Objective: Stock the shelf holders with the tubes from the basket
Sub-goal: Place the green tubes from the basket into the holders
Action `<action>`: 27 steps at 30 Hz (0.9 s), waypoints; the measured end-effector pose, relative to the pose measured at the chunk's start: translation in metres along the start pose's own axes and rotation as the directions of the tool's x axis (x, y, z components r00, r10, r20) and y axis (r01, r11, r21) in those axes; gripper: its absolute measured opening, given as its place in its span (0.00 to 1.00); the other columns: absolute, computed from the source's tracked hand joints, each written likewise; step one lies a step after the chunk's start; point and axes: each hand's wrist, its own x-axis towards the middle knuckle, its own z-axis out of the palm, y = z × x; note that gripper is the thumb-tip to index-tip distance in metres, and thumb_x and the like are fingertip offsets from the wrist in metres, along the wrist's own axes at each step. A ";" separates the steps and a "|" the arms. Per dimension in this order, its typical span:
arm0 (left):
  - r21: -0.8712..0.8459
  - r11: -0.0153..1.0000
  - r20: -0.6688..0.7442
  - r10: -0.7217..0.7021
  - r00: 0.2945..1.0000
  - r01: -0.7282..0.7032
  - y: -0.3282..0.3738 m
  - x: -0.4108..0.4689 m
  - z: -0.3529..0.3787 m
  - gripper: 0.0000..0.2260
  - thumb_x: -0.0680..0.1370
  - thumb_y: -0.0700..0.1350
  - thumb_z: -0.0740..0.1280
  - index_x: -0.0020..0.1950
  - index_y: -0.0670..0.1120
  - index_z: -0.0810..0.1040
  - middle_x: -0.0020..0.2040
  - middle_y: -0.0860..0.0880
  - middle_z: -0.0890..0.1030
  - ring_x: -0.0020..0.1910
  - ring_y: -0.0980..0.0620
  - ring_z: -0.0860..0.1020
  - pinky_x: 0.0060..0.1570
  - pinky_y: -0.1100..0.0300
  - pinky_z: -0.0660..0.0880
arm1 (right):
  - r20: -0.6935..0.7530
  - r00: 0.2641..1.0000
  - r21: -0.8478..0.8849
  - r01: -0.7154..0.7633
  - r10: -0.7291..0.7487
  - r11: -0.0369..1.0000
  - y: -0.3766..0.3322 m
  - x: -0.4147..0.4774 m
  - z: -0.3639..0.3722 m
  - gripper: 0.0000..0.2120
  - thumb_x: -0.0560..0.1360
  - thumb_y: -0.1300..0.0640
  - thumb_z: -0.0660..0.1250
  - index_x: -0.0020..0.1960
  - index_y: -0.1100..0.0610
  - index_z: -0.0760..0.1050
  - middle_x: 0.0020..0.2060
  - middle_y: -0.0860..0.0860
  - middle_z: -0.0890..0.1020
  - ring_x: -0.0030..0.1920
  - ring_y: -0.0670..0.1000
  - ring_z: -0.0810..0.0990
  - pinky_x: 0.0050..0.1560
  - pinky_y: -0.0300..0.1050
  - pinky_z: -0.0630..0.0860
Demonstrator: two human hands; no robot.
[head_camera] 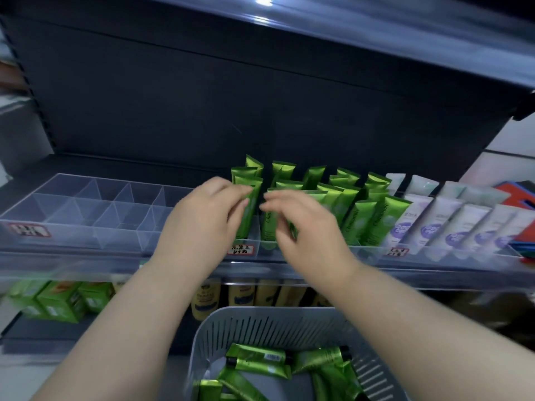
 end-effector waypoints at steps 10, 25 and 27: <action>0.196 0.957 0.461 0.104 0.881 -0.215 0.038 -0.078 0.034 0.13 0.68 0.53 0.71 0.51 0.53 0.81 0.42 0.55 0.82 0.39 0.51 0.81 0.31 0.57 0.77 | 0.270 0.891 -0.036 -0.369 0.365 0.929 0.009 -0.123 -0.011 0.20 0.75 0.62 0.65 0.66 0.51 0.72 0.61 0.40 0.68 0.64 0.38 0.65 0.70 0.34 0.59; 0.221 0.974 0.775 -0.208 0.597 0.053 0.083 -0.174 0.079 0.20 0.80 0.55 0.55 0.72 0.55 0.64 0.67 0.53 0.71 0.65 0.51 0.69 0.59 0.56 0.71 | 0.438 0.662 -0.103 -0.635 0.608 0.766 0.041 -0.238 -0.029 0.19 0.74 0.65 0.66 0.63 0.54 0.74 0.59 0.46 0.73 0.60 0.48 0.74 0.64 0.34 0.64; 0.260 0.963 0.821 -0.261 0.507 0.075 0.085 -0.188 0.087 0.20 0.80 0.53 0.56 0.72 0.54 0.64 0.68 0.51 0.70 0.67 0.48 0.68 0.59 0.55 0.71 | 0.484 0.596 -0.143 -0.668 0.641 0.730 0.047 -0.256 -0.028 0.18 0.74 0.65 0.65 0.63 0.55 0.74 0.59 0.48 0.73 0.60 0.49 0.74 0.62 0.32 0.64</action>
